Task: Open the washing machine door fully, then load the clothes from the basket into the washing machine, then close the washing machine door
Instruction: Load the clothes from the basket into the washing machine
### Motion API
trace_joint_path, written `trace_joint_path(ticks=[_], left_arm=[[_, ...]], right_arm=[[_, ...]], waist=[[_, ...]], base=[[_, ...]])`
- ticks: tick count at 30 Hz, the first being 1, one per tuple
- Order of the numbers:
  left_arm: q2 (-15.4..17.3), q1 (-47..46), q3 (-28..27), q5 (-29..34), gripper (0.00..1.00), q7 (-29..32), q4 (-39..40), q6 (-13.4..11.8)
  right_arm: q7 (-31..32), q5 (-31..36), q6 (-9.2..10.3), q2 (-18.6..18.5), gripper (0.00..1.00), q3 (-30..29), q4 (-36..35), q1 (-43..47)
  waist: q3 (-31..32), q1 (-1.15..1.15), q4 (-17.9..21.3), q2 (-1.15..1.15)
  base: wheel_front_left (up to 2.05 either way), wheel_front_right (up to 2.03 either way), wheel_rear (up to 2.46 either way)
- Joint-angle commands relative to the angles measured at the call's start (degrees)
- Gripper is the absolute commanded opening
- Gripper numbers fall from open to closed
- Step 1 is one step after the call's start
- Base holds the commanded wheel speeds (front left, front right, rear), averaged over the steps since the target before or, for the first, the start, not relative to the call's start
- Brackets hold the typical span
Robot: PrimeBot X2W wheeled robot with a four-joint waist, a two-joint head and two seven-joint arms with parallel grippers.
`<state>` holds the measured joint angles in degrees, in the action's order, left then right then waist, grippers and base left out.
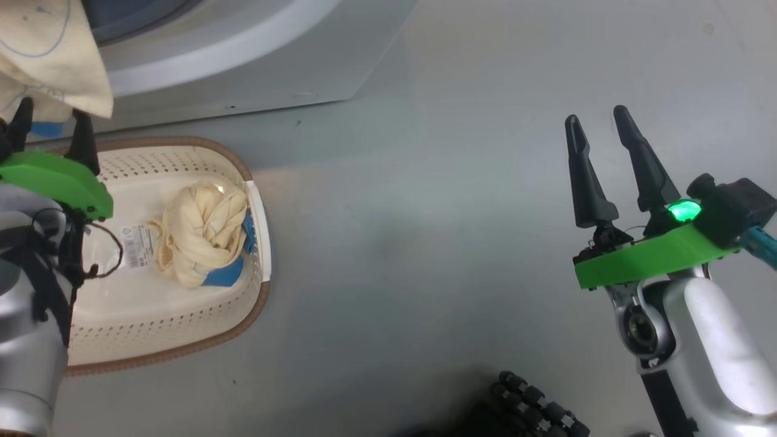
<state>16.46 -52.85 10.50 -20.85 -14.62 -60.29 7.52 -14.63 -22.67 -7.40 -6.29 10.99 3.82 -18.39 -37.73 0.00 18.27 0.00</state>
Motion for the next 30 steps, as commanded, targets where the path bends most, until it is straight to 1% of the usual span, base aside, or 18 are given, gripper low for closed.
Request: trace_joint_path(ticks=[1,11,12,13,14,15,16,18,19,21,26,30], left_arm=[[3.0,-1.5,-1.0,-0.4,1.00,-0.4,0.6,0.0],[3.7,-3.9,-3.1,-0.5,1.00,-0.4,-0.7,0.0],[3.6,-3.9,-3.4,-0.4,0.93,-0.4,-0.7,0.0],[3.5,-3.9,-3.6,-0.3,0.74,-0.4,-0.7,-0.1],[3.5,-3.9,-3.8,-0.1,0.46,-0.4,-0.6,-0.1],[3.4,-3.9,-4.1,0.1,0.38,-0.4,-0.6,-0.2],[3.3,-3.8,-4.3,0.2,0.27,-0.4,-0.5,-0.2],[3.2,-3.7,-4.7,0.5,0.11,-0.4,-0.3,-0.2],[3.0,-3.5,-4.9,0.7,0.06,-0.4,-0.2,-0.2],[2.8,-3.3,-5.5,0.9,0.00,-0.4,0.2,-0.2],[2.0,-2.5,-6.4,1.2,0.00,-0.4,1.3,-0.2],[0.5,-0.4,-7.0,2.0,0.00,-0.4,4.1,-0.1]], right_arm=[[-0.4,0.2,-0.09,0.0,1.00,1.0,-1.8,-0.3],[-0.4,0.2,-0.09,0.5,1.00,1.5,-2.0,-0.9],[-0.4,0.2,-0.09,0.5,1.00,1.5,-2.0,-1.0],[-0.4,0.2,-0.09,0.6,1.00,1.5,-2.0,-1.0],[-0.4,0.3,-0.09,0.6,1.00,1.5,-2.0,-1.0],[-0.4,0.3,-0.09,0.6,1.00,1.5,-2.0,-1.0],[-0.4,0.3,-0.09,0.6,1.00,1.5,-2.0,-1.1],[-0.4,0.3,-0.09,0.6,1.00,1.5,-2.0,-1.1],[-0.4,0.3,-0.09,0.6,1.00,1.4,-2.0,-1.2],[-0.4,0.3,-0.09,0.5,1.00,1.4,-2.0,-1.2],[-0.4,0.4,-0.09,0.4,1.00,1.1,-1.9,-1.4],[-0.4,0.4,-0.09,0.4,1.00,1.0,-1.8,-1.5]], waist=[[-0.5,0.00,0.4,0.00],[-1.4,0.00,1.2,0.00],[-1.4,0.00,1.2,0.00],[-1.4,0.00,1.2,0.00],[-1.4,0.00,1.1,0.00],[-1.4,0.00,1.1,0.00],[-1.4,0.00,1.0,0.00],[-1.4,0.00,0.9,0.00],[-1.3,0.00,0.7,0.00],[-1.2,0.00,0.5,0.00],[-1.0,0.00,-0.2,0.00],[-0.1,0.00,-1.0,0.00]], base=[[0.00,0.00,0.00],[0.00,0.00,0.00],[0.00,0.00,0.00],[0.00,0.00,0.00],[0.00,0.00,0.00],[0.00,0.00,0.00],[0.00,0.00,0.00],[0.00,0.00,0.00],[0.00,0.00,0.00],[0.00,0.00,0.00],[0.00,0.00,0.00],[0.00,0.00,0.00]])
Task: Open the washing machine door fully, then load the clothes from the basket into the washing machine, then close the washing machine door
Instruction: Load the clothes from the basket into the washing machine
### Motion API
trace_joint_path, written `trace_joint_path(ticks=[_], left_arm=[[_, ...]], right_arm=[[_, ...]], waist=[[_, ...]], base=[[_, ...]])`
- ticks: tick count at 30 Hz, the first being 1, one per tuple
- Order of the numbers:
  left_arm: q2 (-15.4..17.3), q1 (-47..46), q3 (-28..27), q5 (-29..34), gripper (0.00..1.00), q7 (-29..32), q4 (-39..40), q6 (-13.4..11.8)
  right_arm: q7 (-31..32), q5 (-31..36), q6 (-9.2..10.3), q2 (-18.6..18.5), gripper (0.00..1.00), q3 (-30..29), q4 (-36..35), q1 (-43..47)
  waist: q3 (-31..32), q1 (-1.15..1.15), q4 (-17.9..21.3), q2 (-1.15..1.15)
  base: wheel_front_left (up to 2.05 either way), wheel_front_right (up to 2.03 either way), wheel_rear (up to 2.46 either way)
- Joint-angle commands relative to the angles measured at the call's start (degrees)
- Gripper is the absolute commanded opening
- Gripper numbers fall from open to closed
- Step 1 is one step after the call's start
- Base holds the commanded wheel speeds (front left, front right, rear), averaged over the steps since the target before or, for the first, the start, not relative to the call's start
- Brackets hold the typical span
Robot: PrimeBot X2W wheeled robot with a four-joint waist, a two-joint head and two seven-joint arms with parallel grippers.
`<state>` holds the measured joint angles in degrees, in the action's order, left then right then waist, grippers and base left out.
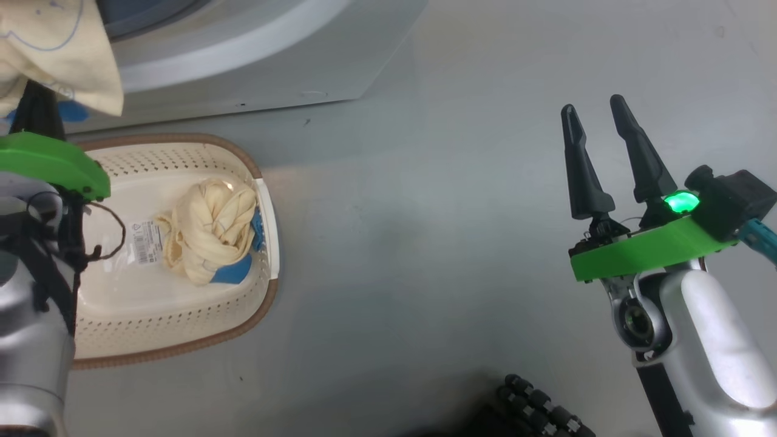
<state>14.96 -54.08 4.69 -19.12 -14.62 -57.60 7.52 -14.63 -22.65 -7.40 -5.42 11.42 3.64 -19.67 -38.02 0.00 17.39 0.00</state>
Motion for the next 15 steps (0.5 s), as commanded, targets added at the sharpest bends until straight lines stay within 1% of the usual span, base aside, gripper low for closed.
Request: trace_joint_path(ticks=[1,8,15], left_arm=[[1.6,1.4,-1.2,0.5,0.00,-0.4,2.0,-0.1],[-1.0,3.9,0.2,0.0,0.00,-0.4,8.5,0.0],[-1.8,4.9,1.1,0.2,0.00,-0.4,15.9,0.0]], right_arm=[[-0.4,0.4,-0.09,-0.5,1.00,0.5,-1.6,-0.2],[-0.4,0.2,-0.09,-0.4,1.00,0.4,-1.3,-0.2],[-0.4,0.1,-0.09,-0.3,1.00,-0.1,-1.1,0.3]], waist=[[0.4,0.00,-0.3,0.00],[1.8,0.00,-1.2,0.00],[3.4,0.00,-2.1,0.00]], base=[[0.00,0.00,0.00],[0.00,0.00,0.00],[0.00,0.00,0.00]])
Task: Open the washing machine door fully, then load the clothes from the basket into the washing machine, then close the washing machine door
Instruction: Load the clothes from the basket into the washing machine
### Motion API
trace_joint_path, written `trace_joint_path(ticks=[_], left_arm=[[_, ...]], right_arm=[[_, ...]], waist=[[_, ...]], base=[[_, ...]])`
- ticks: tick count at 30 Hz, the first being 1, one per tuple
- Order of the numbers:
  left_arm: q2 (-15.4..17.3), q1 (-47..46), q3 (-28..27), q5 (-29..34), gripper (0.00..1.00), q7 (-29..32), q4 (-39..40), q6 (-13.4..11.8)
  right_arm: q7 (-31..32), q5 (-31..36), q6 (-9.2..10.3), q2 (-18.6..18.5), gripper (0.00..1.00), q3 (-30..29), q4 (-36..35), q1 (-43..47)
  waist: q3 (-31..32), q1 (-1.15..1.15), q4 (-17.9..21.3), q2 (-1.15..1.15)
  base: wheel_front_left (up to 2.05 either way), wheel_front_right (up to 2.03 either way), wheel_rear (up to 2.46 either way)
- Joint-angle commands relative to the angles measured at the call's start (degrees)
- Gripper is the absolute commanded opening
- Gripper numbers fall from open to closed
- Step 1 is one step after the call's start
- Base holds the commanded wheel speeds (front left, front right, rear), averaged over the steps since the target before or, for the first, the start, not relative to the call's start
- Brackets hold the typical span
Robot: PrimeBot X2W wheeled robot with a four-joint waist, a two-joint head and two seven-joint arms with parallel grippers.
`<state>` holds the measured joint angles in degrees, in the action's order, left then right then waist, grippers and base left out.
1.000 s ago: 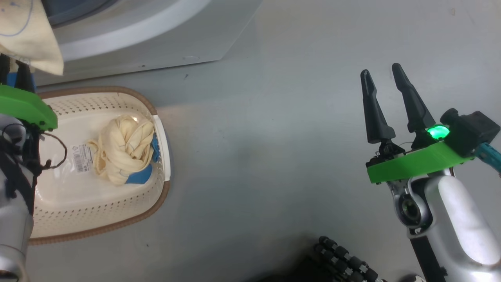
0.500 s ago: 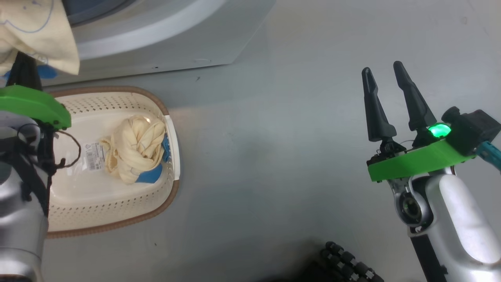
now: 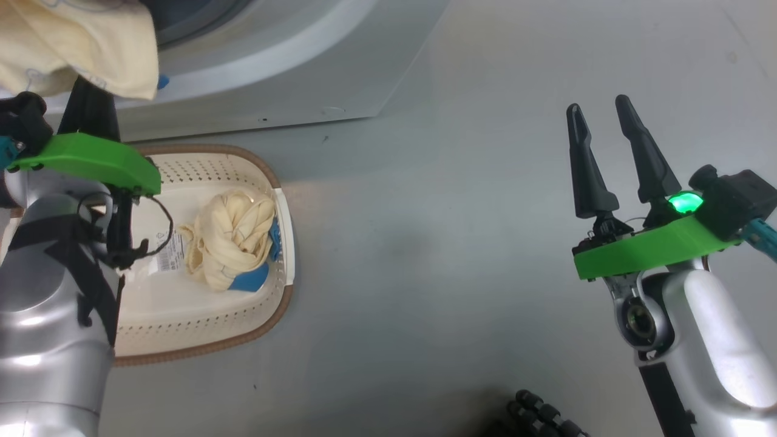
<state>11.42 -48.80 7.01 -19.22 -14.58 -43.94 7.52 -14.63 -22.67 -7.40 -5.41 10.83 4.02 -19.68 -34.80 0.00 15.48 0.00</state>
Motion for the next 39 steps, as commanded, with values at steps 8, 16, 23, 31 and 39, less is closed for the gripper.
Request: trace_joint_path(ticks=[8,16,23,31,39], left_arm=[[1.6,0.1,-0.3,1.3,0.00,-0.4,7.8,0.0],[3.5,-6.5,3.5,-0.7,0.00,-0.4,0.6,0.0],[5.4,-14.6,6.6,-2.4,0.00,-0.4,-6.8,0.0],[6.2,-22.1,9.7,-4.4,0.00,1.6,-16.5,0.0],[7.8,-30.2,12.1,-3.5,0.00,2.6,-23.2,0.0]], right_arm=[[-0.4,-0.2,-0.09,0.1,1.00,0.5,-1.3,1.2],[-0.4,-0.6,-0.09,0.5,1.00,1.3,-1.1,1.6],[-0.4,-0.8,-0.09,0.9,1.00,1.6,-1.1,1.6],[-0.4,-1.1,-0.09,1.4,1.00,2.3,-1.0,1.6],[-0.4,-1.7,-0.09,1.9,1.00,3.6,-0.9,0.8]], waist=[[2.4,0.00,-0.5,0.00],[3.0,0.00,0.1,0.00],[2.6,0.00,0.9,0.00],[2.3,0.00,2.3,0.00],[1.0,0.00,4.8,0.00]], base=[[0.00,0.00,0.00],[0.00,0.00,0.00],[0.00,0.00,0.00],[0.00,0.00,0.00],[0.00,0.00,0.00]])
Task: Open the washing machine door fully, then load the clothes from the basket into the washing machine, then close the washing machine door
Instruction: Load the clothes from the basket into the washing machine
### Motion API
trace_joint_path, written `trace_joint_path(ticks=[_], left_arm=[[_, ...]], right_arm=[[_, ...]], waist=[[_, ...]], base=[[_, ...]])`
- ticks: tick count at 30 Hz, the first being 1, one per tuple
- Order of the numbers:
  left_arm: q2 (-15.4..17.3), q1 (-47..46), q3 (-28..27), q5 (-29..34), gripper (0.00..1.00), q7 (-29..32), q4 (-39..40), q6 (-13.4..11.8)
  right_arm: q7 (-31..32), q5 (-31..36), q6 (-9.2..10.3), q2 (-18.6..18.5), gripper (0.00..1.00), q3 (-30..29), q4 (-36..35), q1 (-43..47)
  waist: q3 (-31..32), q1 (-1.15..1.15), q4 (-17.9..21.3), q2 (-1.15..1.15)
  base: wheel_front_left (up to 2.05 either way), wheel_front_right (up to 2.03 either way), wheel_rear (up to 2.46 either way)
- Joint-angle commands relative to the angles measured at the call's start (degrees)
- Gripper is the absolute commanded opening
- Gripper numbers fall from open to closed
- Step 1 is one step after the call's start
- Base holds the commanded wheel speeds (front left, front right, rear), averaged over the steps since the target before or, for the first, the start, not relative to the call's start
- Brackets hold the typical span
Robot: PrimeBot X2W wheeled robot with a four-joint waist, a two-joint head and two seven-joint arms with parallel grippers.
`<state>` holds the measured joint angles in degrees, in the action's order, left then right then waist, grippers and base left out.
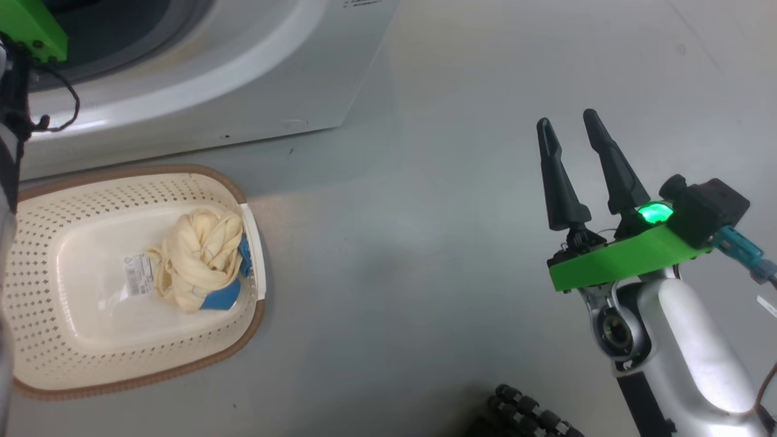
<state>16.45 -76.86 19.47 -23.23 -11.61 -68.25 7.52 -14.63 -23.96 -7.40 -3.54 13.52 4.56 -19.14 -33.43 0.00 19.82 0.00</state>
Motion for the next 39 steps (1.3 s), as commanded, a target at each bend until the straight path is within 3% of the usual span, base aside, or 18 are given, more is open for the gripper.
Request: trace_joint_path(ticks=[1,9,14,20,26,27,28,29,32,33,39], left_arm=[[3.0,-2.9,0.0,0.9,0.00,-0.7,0.6,0.0],[6.2,-6.6,1.2,3.6,0.00,-3.3,1.8,-1.2],[9.1,-4.8,-0.6,5.1,0.00,-3.4,9.6,-2.5],[10.1,-2.9,-0.1,5.4,0.00,-3.3,2.7,-1.7],[9.3,-5.8,1.4,5.1,0.02,0.5,-2.6,-0.8],[9.1,-6.1,1.5,5.0,0.13,1.6,-3.2,-0.7],[9.1,-6.1,1.5,5.0,0.13,1.6,-3.2,-0.7],[9.0,-6.2,1.8,4.9,0.36,3.1,-3.7,-0.6],[8.7,-6.5,2.4,4.5,0.90,5.8,-4.4,-0.4],[8.5,-6.4,2.7,4.4,1.00,7.0,-4.6,-0.3],[7.6,-6.3,3.7,3.1,1.00,9.0,-5.1,-0.1]], right_arm=[[-0.4,-0.5,-0.09,0.1,1.00,0.9,-1.4,0.2],[-0.4,-1.2,-0.09,0.5,1.00,2.2,-1.3,0.0],[-0.4,-1.9,-0.09,0.6,1.00,2.8,-1.5,-0.1],[-0.4,-3.1,-0.09,0.7,1.00,3.7,-1.6,0.4],[-0.4,-3.5,-0.09,0.7,1.00,3.4,-1.5,0.5],[-0.4,-3.5,-0.09,0.7,1.00,3.4,-1.5,0.4],[-0.4,-3.5,-0.09,0.7,1.00,3.4,-1.5,0.4],[-0.4,-3.6,-0.09,0.7,1.00,3.4,-1.5,0.3],[-0.4,-3.6,-0.09,0.7,1.00,3.4,-1.5,0.0],[-0.4,-3.6,-0.09,0.7,1.00,3.3,-1.5,0.0],[-0.4,-3.2,-0.09,0.7,1.00,2.9,-1.5,-0.2]], waist=[[-0.5,0.00,0.8,0.00],[-1.6,0.00,4.3,0.00],[-2.5,0.00,6.0,0.00],[-2.4,0.00,7.2,0.00],[-2.3,0.00,6.7,0.00],[-2.3,0.00,6.6,0.00],[-2.3,0.00,6.6,0.00],[-2.1,0.00,6.5,0.00],[-1.8,0.00,6.2,0.00],[-1.7,0.00,6.1,0.00],[-1.3,0.00,5.2,0.00]], base=[[0.00,0.00,0.00],[0.00,0.00,0.00],[0.00,0.00,0.00],[0.00,0.00,0.00],[0.00,0.00,0.00],[0.00,0.00,0.00],[0.00,0.00,0.00],[0.00,0.00,0.00],[0.00,0.00,0.00],[0.00,0.00,0.00],[0.00,0.00,0.00]])
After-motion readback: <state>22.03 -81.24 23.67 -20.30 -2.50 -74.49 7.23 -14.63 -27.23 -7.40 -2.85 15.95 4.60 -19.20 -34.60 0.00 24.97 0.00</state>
